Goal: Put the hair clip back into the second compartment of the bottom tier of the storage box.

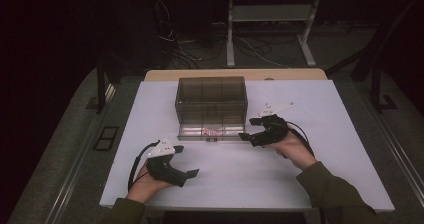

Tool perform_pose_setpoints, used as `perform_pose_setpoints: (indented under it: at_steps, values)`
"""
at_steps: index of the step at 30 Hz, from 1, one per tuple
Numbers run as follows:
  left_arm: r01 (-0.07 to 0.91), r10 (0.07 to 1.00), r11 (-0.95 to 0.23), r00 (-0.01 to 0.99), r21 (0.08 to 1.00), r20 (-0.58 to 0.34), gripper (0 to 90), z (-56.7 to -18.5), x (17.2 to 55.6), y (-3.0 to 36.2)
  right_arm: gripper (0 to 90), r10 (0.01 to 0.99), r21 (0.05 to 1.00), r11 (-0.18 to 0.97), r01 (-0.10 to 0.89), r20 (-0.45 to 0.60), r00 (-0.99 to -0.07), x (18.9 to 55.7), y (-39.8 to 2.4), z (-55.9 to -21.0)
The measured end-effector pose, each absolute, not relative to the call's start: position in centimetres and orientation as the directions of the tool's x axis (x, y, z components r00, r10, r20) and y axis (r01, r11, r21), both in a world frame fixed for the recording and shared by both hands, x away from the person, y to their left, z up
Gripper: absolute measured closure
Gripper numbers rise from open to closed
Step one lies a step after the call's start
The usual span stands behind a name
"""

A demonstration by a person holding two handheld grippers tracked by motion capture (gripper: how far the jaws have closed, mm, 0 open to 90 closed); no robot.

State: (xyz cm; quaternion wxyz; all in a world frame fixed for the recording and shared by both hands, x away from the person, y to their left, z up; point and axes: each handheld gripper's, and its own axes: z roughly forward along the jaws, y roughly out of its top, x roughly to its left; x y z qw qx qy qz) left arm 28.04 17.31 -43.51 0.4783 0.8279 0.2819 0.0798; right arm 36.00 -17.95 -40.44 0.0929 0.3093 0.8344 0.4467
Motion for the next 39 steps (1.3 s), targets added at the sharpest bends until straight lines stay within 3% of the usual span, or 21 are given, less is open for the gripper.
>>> perform_pose_setpoints:
  at_steps: [9,39]
  values:
    - [0.395,0.545,-0.385,0.827,0.834,-0.139,0.0,-43.6,28.1,17.3,20.0,0.636,0.808,0.393,0.440,0.107,-0.764,34.4,-19.9,-41.1]
    - [0.391,0.546,-0.383,0.826,0.837,-0.137,0.0,-43.5,28.1,17.2,18.6,0.689,0.827,0.345,0.443,0.098,-0.718,29.6,-24.8,-42.7]
